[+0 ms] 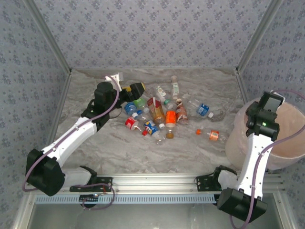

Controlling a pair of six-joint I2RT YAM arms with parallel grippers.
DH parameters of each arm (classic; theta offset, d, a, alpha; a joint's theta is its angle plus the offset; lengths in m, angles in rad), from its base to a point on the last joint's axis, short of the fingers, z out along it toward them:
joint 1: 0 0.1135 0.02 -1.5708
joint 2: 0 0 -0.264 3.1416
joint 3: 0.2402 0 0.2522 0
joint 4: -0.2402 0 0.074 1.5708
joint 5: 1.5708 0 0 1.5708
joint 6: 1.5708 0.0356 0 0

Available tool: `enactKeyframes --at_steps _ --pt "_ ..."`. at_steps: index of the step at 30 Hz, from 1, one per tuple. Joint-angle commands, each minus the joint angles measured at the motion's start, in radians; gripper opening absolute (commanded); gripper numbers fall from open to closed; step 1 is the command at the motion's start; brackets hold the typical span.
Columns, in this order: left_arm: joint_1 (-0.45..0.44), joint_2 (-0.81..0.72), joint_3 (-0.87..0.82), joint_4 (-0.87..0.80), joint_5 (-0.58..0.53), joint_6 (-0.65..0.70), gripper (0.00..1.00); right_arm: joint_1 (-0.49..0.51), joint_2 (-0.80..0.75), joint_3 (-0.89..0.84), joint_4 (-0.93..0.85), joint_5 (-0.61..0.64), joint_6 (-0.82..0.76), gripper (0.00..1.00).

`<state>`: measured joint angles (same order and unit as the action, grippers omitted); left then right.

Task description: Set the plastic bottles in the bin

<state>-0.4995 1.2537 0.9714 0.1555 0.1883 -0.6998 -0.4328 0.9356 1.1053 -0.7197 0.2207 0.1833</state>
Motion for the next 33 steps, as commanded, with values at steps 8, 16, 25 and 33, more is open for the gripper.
enactKeyframes --at_steps 8,16,25,33 --pt "-0.004 0.031 0.018 -0.012 -0.022 0.012 0.98 0.005 0.053 -0.039 0.173 -0.055 0.015 0.51" --pt "-0.004 0.032 0.021 -0.027 -0.042 0.019 0.98 0.035 0.059 -0.05 0.167 -0.032 0.018 0.55" --pt "-0.002 0.04 0.024 -0.037 -0.047 0.017 0.98 0.049 -0.03 -0.095 0.169 -0.082 0.012 0.71" --pt "-0.003 0.014 0.008 -0.046 -0.063 0.013 0.98 0.058 -0.055 -0.114 0.196 -0.116 -0.004 0.8"
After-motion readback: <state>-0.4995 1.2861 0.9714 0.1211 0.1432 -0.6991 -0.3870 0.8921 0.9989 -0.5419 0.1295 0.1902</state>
